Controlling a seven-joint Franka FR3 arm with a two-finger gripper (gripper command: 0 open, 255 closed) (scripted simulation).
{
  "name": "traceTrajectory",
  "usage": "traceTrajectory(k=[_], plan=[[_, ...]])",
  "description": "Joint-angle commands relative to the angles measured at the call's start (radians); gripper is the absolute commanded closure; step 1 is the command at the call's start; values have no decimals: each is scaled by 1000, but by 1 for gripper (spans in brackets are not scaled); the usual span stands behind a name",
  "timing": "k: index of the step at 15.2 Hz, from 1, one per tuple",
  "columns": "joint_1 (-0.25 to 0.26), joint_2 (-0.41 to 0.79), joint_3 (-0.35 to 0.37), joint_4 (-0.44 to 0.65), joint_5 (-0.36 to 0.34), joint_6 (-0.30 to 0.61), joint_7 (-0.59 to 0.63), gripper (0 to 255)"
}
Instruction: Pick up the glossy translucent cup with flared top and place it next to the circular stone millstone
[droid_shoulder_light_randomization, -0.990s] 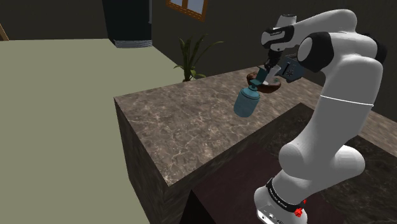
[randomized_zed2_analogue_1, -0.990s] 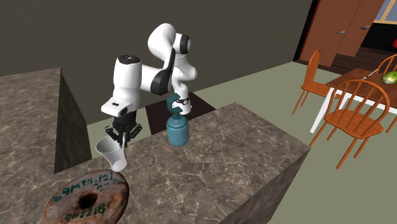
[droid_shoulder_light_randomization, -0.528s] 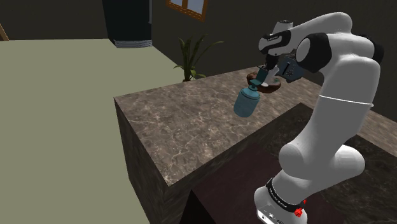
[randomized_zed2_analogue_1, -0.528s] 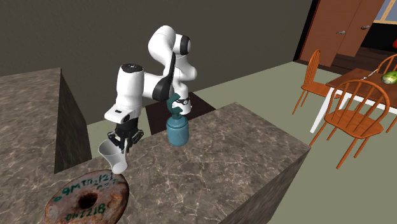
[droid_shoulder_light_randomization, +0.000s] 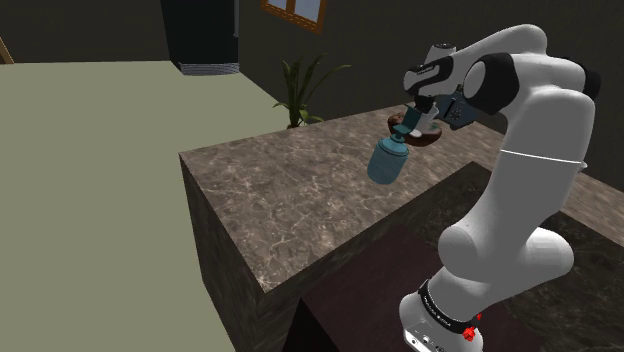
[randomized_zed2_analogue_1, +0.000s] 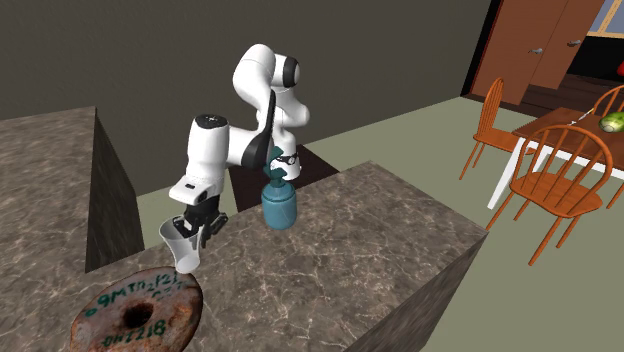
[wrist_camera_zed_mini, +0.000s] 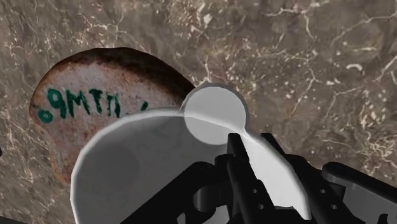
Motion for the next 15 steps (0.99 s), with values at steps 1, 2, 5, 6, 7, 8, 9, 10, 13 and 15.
traceTrajectory(k=[1,2,5,6,7,8,9,10,13,15], plan=[[-3,35,2,-11,3,13,3,255],[-3,41,3,-16,3,24,5,255],[-4,41,4,-16,2,24,5,255],[-5,41,4,-16,1,24,5,255],[-5,41,5,-16,1,24,6,255],[-5,41,5,-16,1,24,6,255],[-6,40,5,-16,1,24,6,255],[-6,40,6,-16,1,23,6,255],[-2,47,8,1,1,12,10,0],[-1,38,7,-15,-1,20,11,0]])
